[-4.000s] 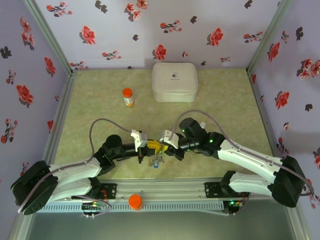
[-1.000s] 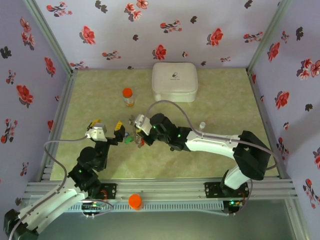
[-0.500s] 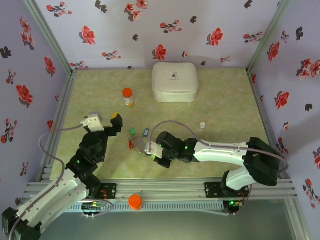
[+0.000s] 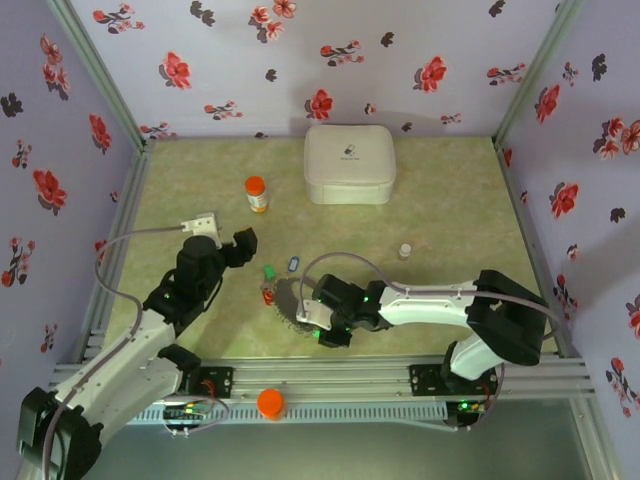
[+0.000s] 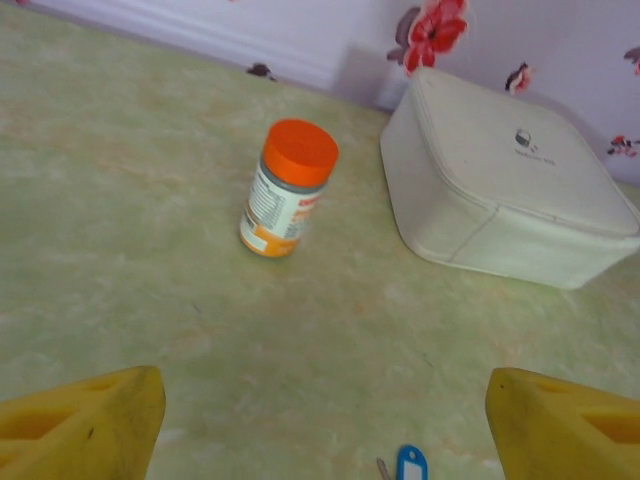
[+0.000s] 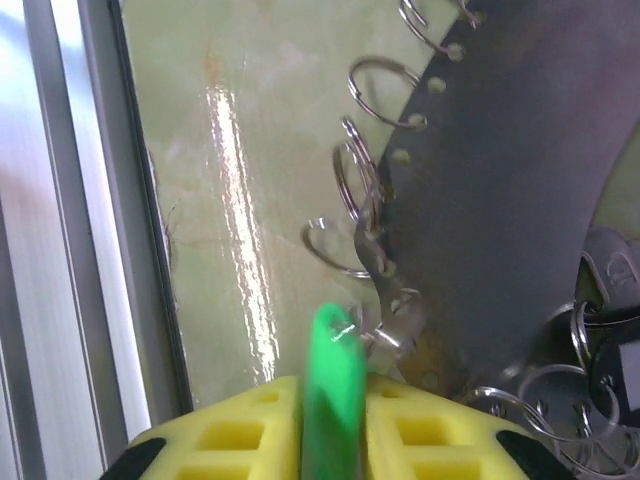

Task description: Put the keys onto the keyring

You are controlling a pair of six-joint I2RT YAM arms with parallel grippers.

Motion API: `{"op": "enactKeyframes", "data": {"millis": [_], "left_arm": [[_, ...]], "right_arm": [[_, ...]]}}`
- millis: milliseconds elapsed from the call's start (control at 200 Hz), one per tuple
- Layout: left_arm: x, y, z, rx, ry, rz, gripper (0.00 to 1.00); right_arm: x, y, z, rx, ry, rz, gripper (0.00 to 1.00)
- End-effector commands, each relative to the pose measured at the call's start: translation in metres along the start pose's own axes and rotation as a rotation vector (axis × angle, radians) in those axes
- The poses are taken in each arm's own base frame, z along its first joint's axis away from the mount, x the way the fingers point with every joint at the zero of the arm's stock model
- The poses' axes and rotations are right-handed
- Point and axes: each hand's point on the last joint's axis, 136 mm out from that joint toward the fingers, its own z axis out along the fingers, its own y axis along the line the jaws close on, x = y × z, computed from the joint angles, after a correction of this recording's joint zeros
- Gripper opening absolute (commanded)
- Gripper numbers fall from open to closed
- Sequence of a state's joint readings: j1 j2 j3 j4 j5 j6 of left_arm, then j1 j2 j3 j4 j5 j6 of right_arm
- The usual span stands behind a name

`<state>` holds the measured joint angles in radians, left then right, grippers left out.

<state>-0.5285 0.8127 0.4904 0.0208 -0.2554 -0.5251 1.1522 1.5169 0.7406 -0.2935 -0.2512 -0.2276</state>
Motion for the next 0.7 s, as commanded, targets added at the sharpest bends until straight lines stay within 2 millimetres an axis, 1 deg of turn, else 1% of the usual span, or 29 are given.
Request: {"op": "enactKeyframes", "data": {"millis": [0, 55, 115, 170, 230, 280, 375, 445, 505, 585, 630, 695], "left_arm": [[0.001, -0.015, 0.005, 0.080, 0.067, -0.039, 0.83], [0.005, -0.016, 0.008, 0.092, 0.093, -0.042, 0.82], [0.009, -0.017, 0.011, 0.101, 0.116, -0.040, 0.78], [0.014, -0.017, 0.013, 0.107, 0.134, -0.037, 0.76], [0.020, -0.017, 0.014, 0.117, 0.155, -0.037, 0.73], [0.025, -0.018, 0.015, 0.126, 0.176, -0.038, 0.73], [0.035, -0.017, 0.017, 0.124, 0.215, -0.046, 0.72], [0.038, -0.017, 0.016, 0.128, 0.227, -0.054, 0.73], [0.040, -0.015, 0.015, 0.124, 0.230, -0.060, 0.75], [0.042, -0.011, 0.015, 0.118, 0.224, -0.066, 0.79], [0.043, -0.006, 0.015, 0.109, 0.218, -0.078, 0.81], [0.046, 0.006, 0.015, 0.081, 0.210, -0.112, 0.83]], "right_arm": [[0.006, 0.011, 0.003, -0.054, 0.023, 0.048, 0.23], [-0.003, 0.009, -0.006, -0.032, -0.025, 0.056, 0.25], [-0.018, 0.008, -0.023, -0.006, -0.120, 0.074, 0.32], [-0.031, 0.008, -0.039, 0.015, -0.217, 0.105, 0.37], [-0.038, 0.007, -0.051, 0.028, -0.302, 0.147, 0.39], [-0.042, 0.005, -0.057, 0.038, -0.353, 0.186, 0.39], [-0.050, 0.000, -0.058, 0.042, -0.422, 0.280, 0.36], [-0.058, -0.007, -0.056, 0.075, -0.435, 0.335, 0.31], [-0.065, -0.010, -0.055, 0.115, -0.433, 0.353, 0.31], [-0.073, -0.010, -0.051, 0.146, -0.396, 0.375, 0.30], [-0.072, -0.011, -0.047, 0.157, -0.349, 0.399, 0.29], [-0.065, -0.010, -0.040, 0.156, -0.271, 0.429, 0.29]]}}
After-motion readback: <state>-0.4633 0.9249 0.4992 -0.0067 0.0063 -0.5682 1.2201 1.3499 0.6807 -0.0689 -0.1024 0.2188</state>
